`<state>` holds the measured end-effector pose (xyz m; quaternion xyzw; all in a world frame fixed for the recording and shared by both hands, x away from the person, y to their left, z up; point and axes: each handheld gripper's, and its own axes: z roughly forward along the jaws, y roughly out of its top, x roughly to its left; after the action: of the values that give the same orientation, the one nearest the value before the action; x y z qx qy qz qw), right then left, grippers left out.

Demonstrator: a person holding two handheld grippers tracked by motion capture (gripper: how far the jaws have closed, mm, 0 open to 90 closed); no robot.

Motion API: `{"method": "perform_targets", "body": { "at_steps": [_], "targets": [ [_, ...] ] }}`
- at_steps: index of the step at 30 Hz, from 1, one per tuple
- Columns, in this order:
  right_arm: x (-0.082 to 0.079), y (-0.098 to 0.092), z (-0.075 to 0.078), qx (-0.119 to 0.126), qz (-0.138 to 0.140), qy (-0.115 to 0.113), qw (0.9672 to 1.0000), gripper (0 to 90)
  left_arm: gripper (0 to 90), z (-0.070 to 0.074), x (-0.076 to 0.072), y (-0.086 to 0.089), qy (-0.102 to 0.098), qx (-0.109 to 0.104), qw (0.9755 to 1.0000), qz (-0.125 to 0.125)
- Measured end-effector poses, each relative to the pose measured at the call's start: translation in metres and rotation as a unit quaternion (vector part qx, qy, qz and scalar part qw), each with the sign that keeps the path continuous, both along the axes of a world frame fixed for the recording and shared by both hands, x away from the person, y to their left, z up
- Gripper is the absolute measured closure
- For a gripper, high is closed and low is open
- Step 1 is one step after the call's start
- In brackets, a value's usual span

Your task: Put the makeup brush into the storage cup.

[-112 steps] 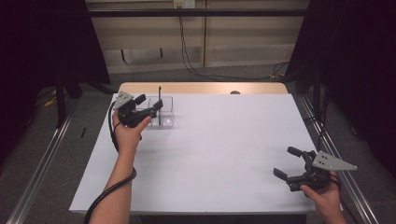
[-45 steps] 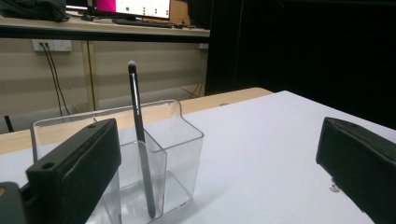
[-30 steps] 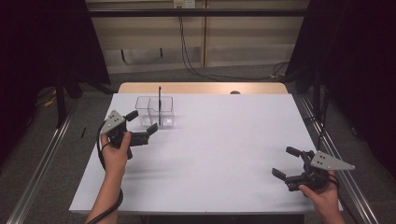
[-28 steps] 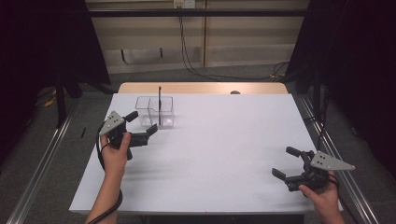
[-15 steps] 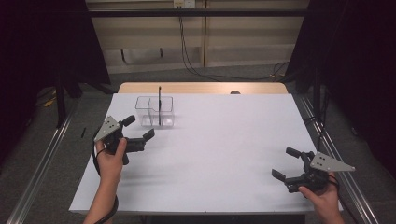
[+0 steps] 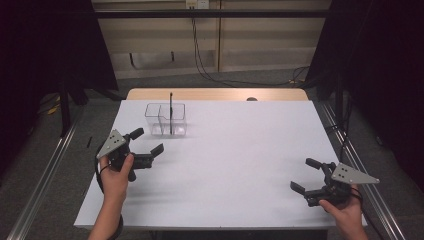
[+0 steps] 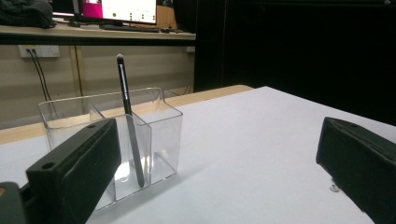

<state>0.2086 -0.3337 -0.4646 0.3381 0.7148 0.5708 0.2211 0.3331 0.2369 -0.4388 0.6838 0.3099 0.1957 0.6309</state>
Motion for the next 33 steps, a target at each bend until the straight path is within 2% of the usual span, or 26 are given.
{"method": "perform_targets", "body": {
  "at_steps": [14,18,33],
  "targets": [
    [-0.001,-0.001,0.001,0.001,-0.001,-0.001,1.0000,0.0,0.0,0.000,-0.008,0.002,-0.006,0.009,0.9999,-0.009],
    [-0.001,-0.001,0.001,0.002,-0.001,-0.001,1.0000,0.0,0.0,0.000,-0.012,0.003,-0.004,0.004,0.9999,-0.008],
    [0.000,-0.001,0.001,0.001,0.000,-0.002,1.0000,0.0,0.0,-0.003,-0.022,0.010,-0.007,0.009,0.9999,-0.010]
  ]
}}
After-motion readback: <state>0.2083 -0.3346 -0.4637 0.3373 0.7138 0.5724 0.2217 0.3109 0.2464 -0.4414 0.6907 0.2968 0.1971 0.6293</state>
